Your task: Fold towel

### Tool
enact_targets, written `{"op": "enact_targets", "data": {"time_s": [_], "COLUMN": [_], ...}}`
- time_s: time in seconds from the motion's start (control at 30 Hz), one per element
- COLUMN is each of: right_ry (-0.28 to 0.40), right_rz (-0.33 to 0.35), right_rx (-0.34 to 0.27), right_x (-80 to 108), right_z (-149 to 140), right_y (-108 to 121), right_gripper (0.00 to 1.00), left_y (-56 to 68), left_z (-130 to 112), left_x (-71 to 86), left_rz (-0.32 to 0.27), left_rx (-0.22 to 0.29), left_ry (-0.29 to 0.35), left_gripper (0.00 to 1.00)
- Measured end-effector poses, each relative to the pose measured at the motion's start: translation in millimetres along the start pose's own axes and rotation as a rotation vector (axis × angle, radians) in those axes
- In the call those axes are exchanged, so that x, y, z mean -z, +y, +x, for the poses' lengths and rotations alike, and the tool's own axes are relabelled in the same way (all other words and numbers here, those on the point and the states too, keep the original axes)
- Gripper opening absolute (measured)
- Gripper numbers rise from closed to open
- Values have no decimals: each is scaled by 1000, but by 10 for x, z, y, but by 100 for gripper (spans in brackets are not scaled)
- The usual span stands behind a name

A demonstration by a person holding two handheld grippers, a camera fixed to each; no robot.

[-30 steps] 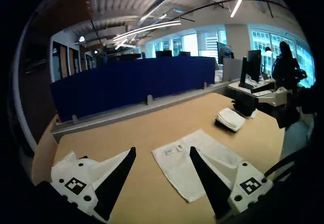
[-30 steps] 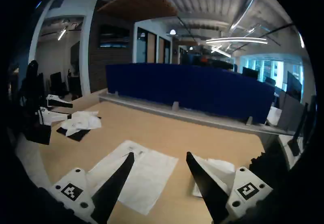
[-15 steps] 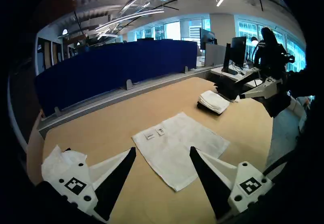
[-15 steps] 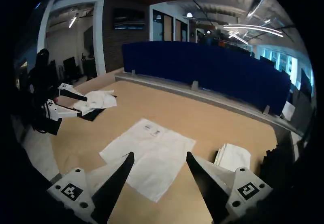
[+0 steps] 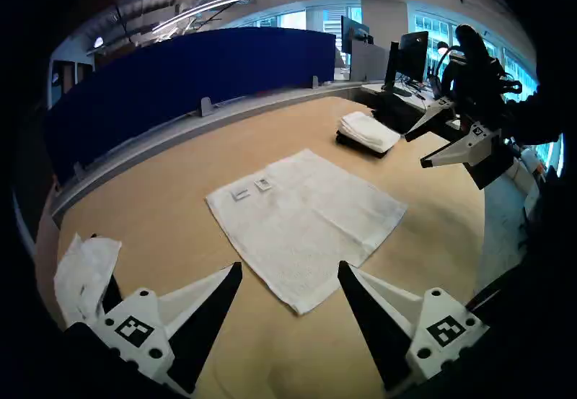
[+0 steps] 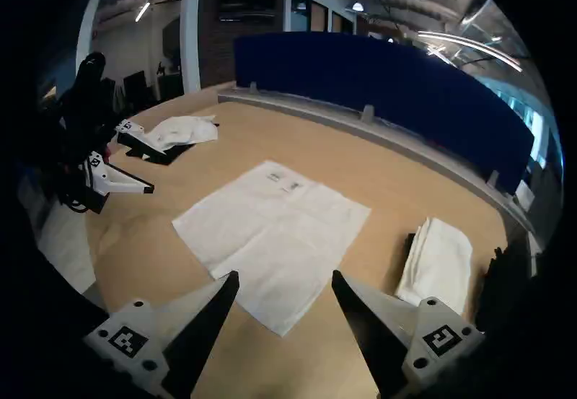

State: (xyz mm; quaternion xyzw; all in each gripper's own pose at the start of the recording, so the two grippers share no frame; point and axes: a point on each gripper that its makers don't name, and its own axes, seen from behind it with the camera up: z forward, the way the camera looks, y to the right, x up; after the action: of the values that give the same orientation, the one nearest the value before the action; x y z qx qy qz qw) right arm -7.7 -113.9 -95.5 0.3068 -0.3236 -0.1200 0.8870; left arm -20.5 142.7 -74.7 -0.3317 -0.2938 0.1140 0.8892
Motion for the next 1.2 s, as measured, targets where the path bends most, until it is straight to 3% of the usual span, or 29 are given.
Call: {"op": "enact_targets", "data": {"time_s": [0.2,0.47,0.97,1.2], "right_ry": [-49,-116,-176,-194], "right_rz": [18,22,16,6], "right_rx": [4,26,1,-1], "right_x": [-172,-291,-446,-479], "right_z": [-320,-719,-1066,-1147], "right_y": [-23,-23,43,47], "right_gripper": [100,100,98,84], "left_y": [35,91,103,103], "left_z": [-329,-651,-902,-892], "left_x": [-249,-438,-574,-577], "left_rz": [-20,-47,-39,-31], "left_rx": [2,8,39,41], "left_ry": [-64,-142,-212,-220], "left_gripper": [99,99,99,94]}}
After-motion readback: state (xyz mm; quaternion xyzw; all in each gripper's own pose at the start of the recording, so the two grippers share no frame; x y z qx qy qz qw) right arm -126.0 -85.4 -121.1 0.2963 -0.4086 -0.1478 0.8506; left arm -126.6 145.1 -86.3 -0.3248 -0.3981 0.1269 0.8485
